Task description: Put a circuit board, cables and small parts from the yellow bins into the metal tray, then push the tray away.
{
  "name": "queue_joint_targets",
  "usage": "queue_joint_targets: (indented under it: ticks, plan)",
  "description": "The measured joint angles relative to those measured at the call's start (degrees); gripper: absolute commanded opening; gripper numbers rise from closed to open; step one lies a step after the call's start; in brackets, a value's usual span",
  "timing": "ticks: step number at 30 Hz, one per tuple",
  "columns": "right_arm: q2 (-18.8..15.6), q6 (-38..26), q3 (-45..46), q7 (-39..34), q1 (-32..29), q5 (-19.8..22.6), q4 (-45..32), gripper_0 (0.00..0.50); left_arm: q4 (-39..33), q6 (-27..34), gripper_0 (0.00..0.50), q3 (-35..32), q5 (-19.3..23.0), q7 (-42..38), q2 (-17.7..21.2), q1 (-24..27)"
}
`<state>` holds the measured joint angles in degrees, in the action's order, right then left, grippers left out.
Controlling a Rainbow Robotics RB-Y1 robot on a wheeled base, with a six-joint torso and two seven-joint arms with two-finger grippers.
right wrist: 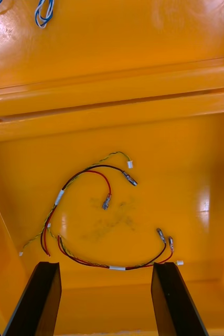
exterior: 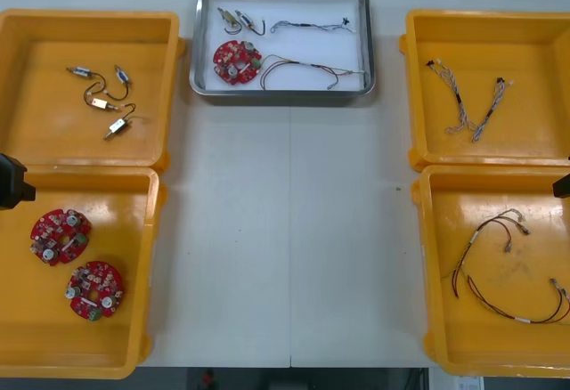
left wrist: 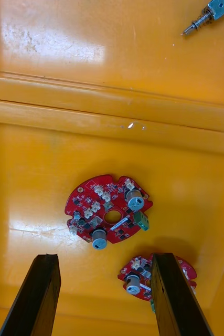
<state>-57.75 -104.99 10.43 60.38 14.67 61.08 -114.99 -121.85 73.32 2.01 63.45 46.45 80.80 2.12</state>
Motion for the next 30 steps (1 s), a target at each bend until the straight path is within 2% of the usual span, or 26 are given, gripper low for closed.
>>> queue_joint_targets:
  ticks: [30]
  plan:
    - [0.0,0.0,0.0,0.0,0.0,-0.2,0.0,0.500,0.0,0.0,0.500,0.0,0.0,0.0,0.0,0.0]
